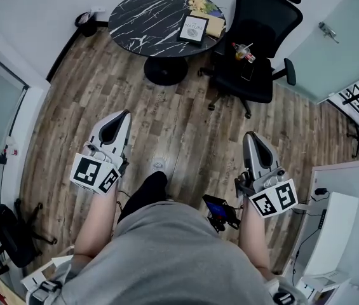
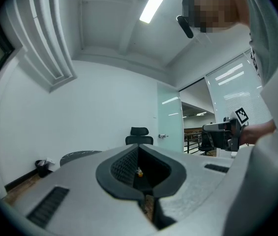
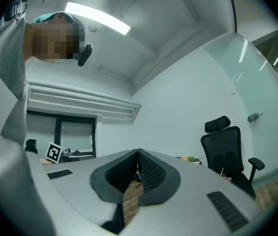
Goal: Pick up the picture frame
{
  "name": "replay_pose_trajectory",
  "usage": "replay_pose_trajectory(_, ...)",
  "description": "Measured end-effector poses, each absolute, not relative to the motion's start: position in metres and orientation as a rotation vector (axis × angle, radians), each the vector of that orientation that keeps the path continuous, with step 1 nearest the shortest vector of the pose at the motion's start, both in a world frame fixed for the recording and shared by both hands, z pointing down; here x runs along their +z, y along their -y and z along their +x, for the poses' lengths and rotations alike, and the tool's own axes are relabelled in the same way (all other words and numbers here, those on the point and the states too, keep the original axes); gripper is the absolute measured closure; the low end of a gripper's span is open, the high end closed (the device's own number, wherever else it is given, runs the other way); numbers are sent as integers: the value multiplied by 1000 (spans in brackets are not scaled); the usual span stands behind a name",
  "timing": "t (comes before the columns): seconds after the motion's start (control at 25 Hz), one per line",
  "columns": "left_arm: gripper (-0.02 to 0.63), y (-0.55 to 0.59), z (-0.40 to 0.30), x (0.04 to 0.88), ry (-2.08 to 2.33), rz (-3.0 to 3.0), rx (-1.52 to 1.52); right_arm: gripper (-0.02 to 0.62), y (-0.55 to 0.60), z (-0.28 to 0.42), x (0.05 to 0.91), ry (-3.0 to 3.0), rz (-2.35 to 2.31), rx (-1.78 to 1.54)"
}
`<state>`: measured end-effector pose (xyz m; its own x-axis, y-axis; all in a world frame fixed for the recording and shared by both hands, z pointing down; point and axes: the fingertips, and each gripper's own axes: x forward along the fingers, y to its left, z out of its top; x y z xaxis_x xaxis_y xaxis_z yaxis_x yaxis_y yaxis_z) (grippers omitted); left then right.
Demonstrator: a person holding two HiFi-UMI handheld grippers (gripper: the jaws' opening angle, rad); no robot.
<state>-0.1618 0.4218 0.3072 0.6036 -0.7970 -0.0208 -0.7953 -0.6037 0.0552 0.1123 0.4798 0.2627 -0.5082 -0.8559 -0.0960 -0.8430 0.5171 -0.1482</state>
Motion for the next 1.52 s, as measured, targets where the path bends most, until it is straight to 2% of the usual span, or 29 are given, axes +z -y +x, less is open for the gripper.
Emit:
replay_pose_trajectory(0.84, 600, -273, -178, 296, 1292, 2831, -119, 569, -355, 91, 253, -2536, -1551, -101)
replay_pose_trajectory(1.52, 600, -231, -186, 304, 1236, 2835, -120, 569, -321, 82, 258, -2511, -1601, -120)
